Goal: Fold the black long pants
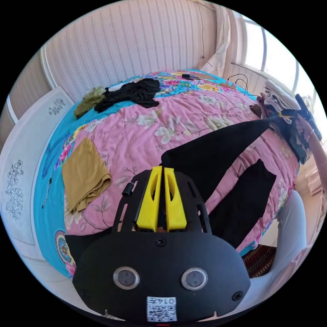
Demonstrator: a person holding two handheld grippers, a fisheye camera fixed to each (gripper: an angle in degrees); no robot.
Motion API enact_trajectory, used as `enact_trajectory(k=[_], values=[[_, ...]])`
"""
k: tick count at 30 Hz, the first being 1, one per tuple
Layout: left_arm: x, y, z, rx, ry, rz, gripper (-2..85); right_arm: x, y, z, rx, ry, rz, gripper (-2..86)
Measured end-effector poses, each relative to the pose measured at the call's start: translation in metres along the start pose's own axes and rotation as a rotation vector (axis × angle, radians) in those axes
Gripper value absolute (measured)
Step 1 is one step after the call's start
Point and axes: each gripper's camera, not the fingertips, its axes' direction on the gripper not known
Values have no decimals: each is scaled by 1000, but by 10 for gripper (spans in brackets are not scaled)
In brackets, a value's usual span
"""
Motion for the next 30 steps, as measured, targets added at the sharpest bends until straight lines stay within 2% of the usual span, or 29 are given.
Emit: enact_trajectory(k=[2,4,8,11,14,16,18,22,24,26,28,30], values=[[1,2,15,-53,24,-18,20,-1,1,19,2,44,-16,28],[14,9,8,-20,45,30,29,-11,18,39,-62,17,-112,44],[75,45,-18,-8,194,210,49,-35,93,95,-200,2,-309,81],[119,75,-5,-87,311,264,72,-41,136,128,-232,-65,-313,89],[137,94,36,-211,251,228,68,-44,152,144,-193,-34,-272,50],[128,96,45,-188,296,115,39,-35,154,141,-126,-58,-209,26],[120,91,46,-194,350,56,0,-18,152,135,-116,-183,-129,17],[123,86,15,-68,406,116,-8,-7,153,76,19,-320,-193,9],[120,87,-8,10,468,140,-9,-18,157,45,84,-321,-280,7],[117,91,-13,30,454,147,-10,-33,169,17,141,-278,-376,5],[115,96,-4,-26,434,167,-10,-30,179,15,126,-185,-364,4],[116,105,23,-150,526,173,-10,-14,189,29,19,-146,-303,4]])
